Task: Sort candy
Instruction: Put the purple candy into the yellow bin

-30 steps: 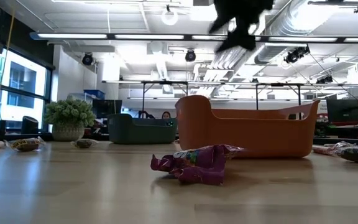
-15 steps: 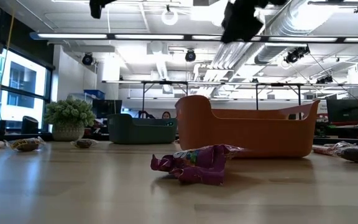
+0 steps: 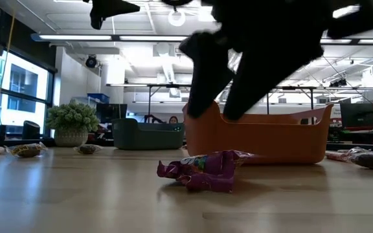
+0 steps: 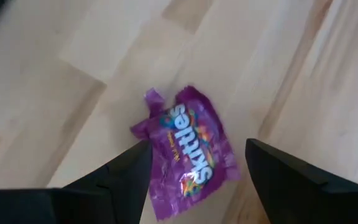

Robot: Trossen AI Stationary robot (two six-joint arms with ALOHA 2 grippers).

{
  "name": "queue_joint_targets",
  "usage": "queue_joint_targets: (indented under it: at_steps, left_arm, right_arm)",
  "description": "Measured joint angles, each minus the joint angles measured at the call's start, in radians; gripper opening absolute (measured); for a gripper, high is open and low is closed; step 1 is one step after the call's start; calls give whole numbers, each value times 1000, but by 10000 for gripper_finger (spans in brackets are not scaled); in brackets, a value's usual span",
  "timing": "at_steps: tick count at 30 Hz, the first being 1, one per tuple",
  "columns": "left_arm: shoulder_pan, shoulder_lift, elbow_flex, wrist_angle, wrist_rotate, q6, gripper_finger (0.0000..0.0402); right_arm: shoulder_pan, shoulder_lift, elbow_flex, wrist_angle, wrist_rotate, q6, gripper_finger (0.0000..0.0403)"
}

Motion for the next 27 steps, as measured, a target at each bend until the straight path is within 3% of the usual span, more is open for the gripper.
queue_joint_targets:
  at_steps: [5,8,10,14,15,20,27]
  left_arm:
    - [0,0,0,-1,48,0,219]
    - [-1,0,0,-1,56,0,219]
    - [-1,0,0,2,56,1,219]
    - [0,-7,0,36,55,14,215]
    - [0,-11,1,48,50,31,213]
    - [0,-31,2,110,4,89,209]
    - [0,-43,2,125,-56,113,209]
  right_arm:
    - [-2,78,7,-63,0,3,251]
    - [-2,100,11,-67,0,-18,229]
    - [-1,103,12,-72,10,-16,185]
    - [-13,90,54,-173,44,3,40]
    - [-21,79,73,-211,61,-8,27]
    - [-81,-39,154,-406,251,-63,46]
    - [-256,-370,122,-522,417,92,11]
